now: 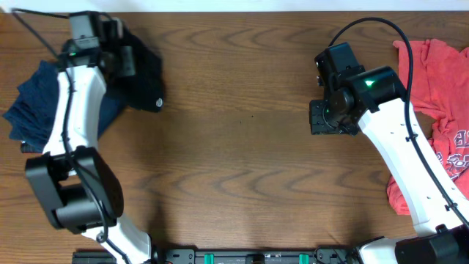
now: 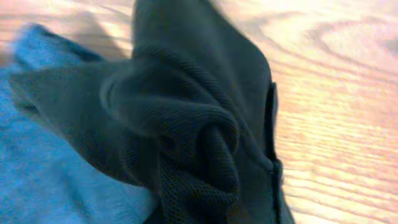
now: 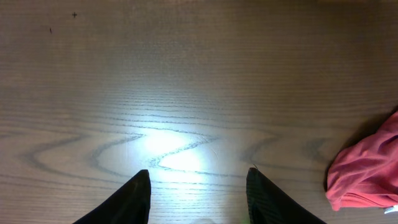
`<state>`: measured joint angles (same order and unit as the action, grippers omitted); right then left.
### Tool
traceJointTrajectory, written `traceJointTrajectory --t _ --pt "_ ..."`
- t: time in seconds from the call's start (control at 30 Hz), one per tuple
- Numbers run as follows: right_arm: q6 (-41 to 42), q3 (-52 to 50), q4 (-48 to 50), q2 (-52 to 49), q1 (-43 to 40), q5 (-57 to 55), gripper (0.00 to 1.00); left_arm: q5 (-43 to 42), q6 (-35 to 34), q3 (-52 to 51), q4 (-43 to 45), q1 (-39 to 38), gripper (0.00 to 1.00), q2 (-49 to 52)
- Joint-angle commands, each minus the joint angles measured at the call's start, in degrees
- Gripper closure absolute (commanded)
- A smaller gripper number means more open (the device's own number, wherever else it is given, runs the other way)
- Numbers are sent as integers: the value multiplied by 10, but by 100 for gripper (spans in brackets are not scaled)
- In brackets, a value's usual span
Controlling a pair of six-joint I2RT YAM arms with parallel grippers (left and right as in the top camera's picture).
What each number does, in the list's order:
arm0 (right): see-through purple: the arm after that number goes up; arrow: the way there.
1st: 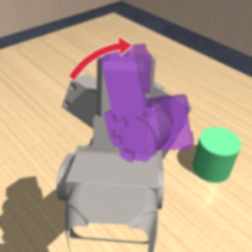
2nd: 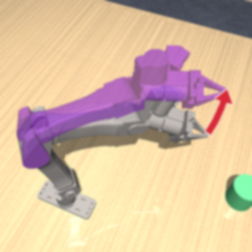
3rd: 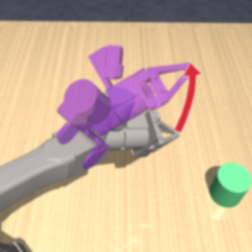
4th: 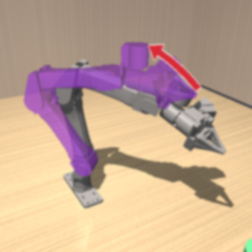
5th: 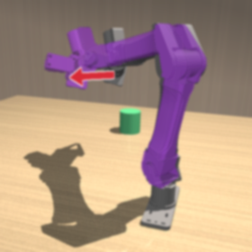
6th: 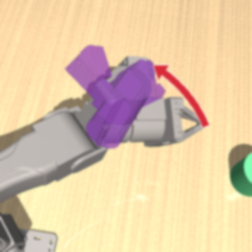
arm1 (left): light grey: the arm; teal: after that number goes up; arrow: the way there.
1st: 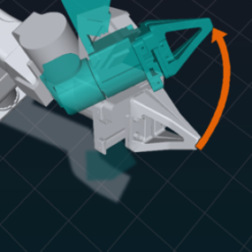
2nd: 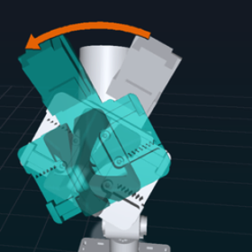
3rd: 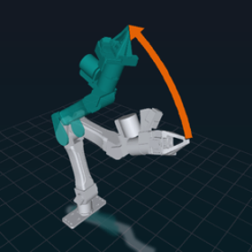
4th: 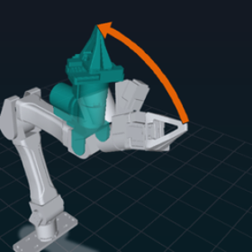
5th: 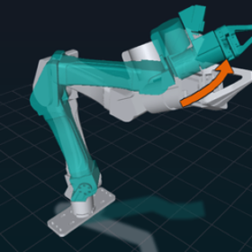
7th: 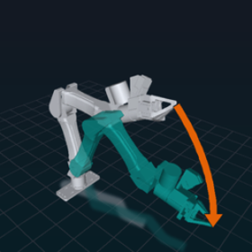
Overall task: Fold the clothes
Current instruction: 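Carry the folded black shirt left with the left gripper onto the navy pile, then open the left gripper and release the shirt on the navy pile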
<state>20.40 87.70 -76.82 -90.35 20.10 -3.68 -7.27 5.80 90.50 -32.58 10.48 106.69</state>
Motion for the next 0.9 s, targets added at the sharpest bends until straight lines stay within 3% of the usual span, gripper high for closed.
traceJointTrajectory --t 0.0,0.27,0.87 --pt "6 6 3 6 -3 -9 52 9 1 17 14 9 94 -37" --pt "5 6 3 6 -3 -10 52 -21 -3 17 26 26 94 -63" --pt "5 6 2 6 -3 -10 51 -24 -45 12 26 150 94 -29"
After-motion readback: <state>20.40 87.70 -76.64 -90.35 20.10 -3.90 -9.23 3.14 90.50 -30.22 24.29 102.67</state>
